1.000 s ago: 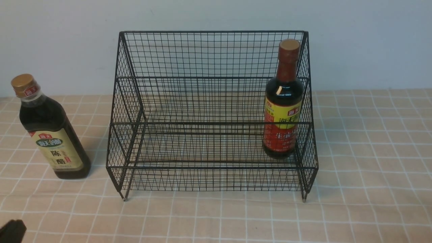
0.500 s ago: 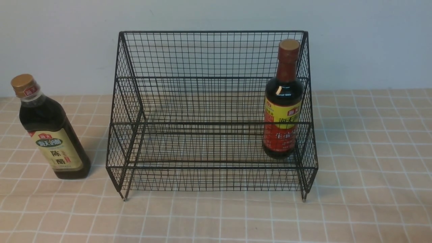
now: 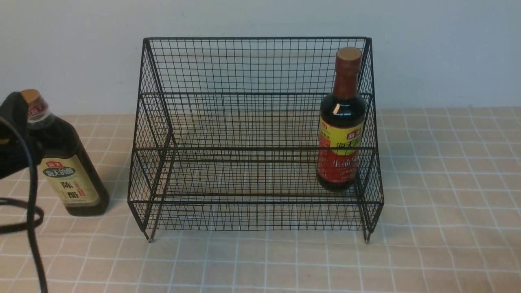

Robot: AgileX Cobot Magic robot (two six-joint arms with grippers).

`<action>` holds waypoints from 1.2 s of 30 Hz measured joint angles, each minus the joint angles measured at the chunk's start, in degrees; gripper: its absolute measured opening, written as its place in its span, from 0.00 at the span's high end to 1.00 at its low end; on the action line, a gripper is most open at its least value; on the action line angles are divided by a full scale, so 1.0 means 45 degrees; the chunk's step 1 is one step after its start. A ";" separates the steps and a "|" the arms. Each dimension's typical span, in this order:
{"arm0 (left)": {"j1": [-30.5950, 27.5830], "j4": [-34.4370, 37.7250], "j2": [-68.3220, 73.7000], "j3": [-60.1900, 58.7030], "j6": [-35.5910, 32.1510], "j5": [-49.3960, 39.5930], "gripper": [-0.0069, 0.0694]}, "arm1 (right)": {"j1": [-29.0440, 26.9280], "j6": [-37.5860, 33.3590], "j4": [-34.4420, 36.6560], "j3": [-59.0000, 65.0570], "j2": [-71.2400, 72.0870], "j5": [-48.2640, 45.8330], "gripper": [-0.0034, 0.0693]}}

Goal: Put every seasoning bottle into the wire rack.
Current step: Use the left arm to grab the condiment bottle closest to it

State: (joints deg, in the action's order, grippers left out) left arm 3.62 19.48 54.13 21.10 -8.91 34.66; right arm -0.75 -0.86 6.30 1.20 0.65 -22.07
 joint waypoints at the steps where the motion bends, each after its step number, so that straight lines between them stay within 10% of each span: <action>1: 0.0000 0.0750 0.0882 0.0236 -0.0177 0.0625 0.16 | 0.0000 0.0000 0.0000 0.0000 0.0000 0.0000 0.97; 31: 0.0000 0.2973 0.7037 0.2980 -0.0742 0.2421 0.15 | 0.0000 -0.0053 0.0000 0.0000 0.0000 0.0000 0.97; 36: 0.0000 0.2973 0.7156 0.2984 -0.0804 0.2421 0.30 | 0.0000 -0.0053 0.0000 0.0000 0.0000 0.0000 0.97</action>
State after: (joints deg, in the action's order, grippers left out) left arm 3.62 32.86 86.33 34.53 -12.52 45.55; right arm -0.75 -1.10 6.30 1.20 0.65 -22.07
